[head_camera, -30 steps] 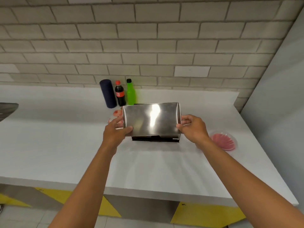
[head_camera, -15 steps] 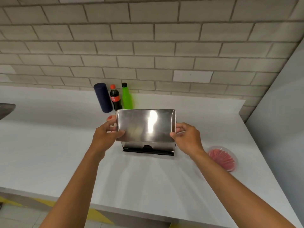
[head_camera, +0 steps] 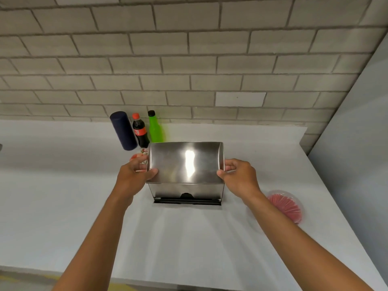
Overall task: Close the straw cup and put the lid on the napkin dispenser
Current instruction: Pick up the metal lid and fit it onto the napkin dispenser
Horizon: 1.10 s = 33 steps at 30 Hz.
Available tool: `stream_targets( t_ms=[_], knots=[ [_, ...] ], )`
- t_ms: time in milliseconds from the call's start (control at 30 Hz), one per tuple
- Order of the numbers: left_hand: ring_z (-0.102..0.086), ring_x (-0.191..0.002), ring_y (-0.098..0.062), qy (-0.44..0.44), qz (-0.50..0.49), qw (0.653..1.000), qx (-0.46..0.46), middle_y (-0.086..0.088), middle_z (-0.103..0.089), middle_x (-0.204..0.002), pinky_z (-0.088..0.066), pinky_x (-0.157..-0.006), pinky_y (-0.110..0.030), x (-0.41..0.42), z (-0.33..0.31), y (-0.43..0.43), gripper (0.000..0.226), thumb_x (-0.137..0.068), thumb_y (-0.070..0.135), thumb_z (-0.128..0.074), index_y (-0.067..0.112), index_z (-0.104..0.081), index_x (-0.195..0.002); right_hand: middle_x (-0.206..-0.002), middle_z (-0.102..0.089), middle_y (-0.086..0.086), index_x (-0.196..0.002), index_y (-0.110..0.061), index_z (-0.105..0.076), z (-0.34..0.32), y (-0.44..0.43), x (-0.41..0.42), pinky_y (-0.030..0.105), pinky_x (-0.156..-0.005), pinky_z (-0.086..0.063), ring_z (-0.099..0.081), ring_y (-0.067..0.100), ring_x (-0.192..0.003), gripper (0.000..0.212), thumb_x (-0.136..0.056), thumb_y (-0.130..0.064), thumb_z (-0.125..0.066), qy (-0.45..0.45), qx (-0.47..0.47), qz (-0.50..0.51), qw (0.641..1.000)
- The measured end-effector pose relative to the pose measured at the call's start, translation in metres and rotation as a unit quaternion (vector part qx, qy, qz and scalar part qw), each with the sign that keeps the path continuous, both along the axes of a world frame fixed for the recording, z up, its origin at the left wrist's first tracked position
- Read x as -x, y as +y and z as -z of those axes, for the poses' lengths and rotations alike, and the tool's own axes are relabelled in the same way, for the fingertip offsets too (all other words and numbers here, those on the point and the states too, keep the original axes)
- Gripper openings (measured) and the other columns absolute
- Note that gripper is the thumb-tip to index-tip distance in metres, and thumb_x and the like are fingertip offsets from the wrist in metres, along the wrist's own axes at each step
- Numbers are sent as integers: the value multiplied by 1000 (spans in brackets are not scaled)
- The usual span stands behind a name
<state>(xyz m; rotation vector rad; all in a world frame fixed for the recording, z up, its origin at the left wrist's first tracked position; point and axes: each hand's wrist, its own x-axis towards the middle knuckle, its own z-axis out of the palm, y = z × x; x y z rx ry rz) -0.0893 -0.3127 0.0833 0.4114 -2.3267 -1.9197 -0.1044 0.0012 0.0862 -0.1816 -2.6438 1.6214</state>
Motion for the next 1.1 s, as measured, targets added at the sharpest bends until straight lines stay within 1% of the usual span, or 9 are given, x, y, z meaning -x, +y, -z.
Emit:
stream_targets(
  t_ms=[100,267,433,567,733,900,967,1033,1100],
  knots=[
    [-68,-112,-29,-1,10,1000,0,-8,-67,-131,-54,-91,-33,6,0,-4,57,-83,14,-86,26,-67,-136,-87,-67,-21,-94,-36,-70,-2,0,4,16,-72,-49,-66,-1,-82,20,-85,-21,-81,-6,-5,10,1000],
    [-71,-108,-31,-6,17,1000,5,-12,-69,-124,-57,-100,-45,12,0,-11,55,-82,14,-87,24,-69,-133,-83,-67,-21,-90,-35,-69,-4,-3,7,9,-65,-44,-65,-5,-76,21,-84,-20,-82,-11,-9,22,1000],
    [-72,-99,-27,-4,22,1000,15,-13,-70,-121,-54,-75,-29,19,-2,-14,54,-82,12,-87,25,-70,-133,-83,-68,-19,-94,-32,-69,-7,-4,11,7,-62,-42,-64,-7,-76,22,-84,-20,-84,-26,-14,28,999],
    [-65,-85,-17,-16,18,999,31,-11,-69,-118,-50,-66,-24,26,-5,-14,56,-82,14,-88,25,-68,-134,-85,-69,-16,-99,-28,-72,-11,-3,17,5,-58,-42,-65,-4,-76,22,-83,-19,-85,-39,-17,35,998],
    [-63,-83,-18,-27,28,998,44,-2,-61,-103,-49,-65,-21,29,-6,-15,50,-83,13,-87,15,-71,-130,-101,-76,1,-113,-14,-75,-11,-4,21,31,-88,-58,-74,19,-96,31,-84,-15,-84,-69,-11,43,997],
    [-64,-85,-23,-43,47,996,55,-9,-57,-96,-48,-67,-26,32,-6,-18,46,-84,11,-85,-9,-63,-118,-99,-76,2,-111,-14,-75,-11,-4,23,24,-78,-54,-73,18,-93,29,-84,-15,-84,-79,-10,46,996],
    [-60,-81,-22,-49,56,996,49,-12,-57,-95,-48,-67,-28,33,-8,-18,41,-84,10,-85,-7,-66,-116,-97,-75,0,-111,-14,-74,-12,-4,24,23,-78,-54,-73,18,-92,28,-84,-16,-84,-86,-14,44,995],
    [-54,-75,-22,-52,65,995,49,-12,-54,-91,-47,-68,-28,34,-8,-19,25,-84,10,-85,-1,-71,-101,-91,-72,-4,-110,-13,-74,-14,-5,26,26,-79,-55,-72,19,-90,26,-85,-16,-83,-94,-27,38,994],
    [-52,-75,-21,-56,63,995,47,-12,-56,-93,-46,-70,-30,35,-8,-20,20,-82,13,-87,5,-72,-94,-91,-74,2,-103,-6,-74,-16,-5,28,35,-86,-59,-74,25,-93,21,-86,-16,-80,-100,-57,26,993]
  ],
)
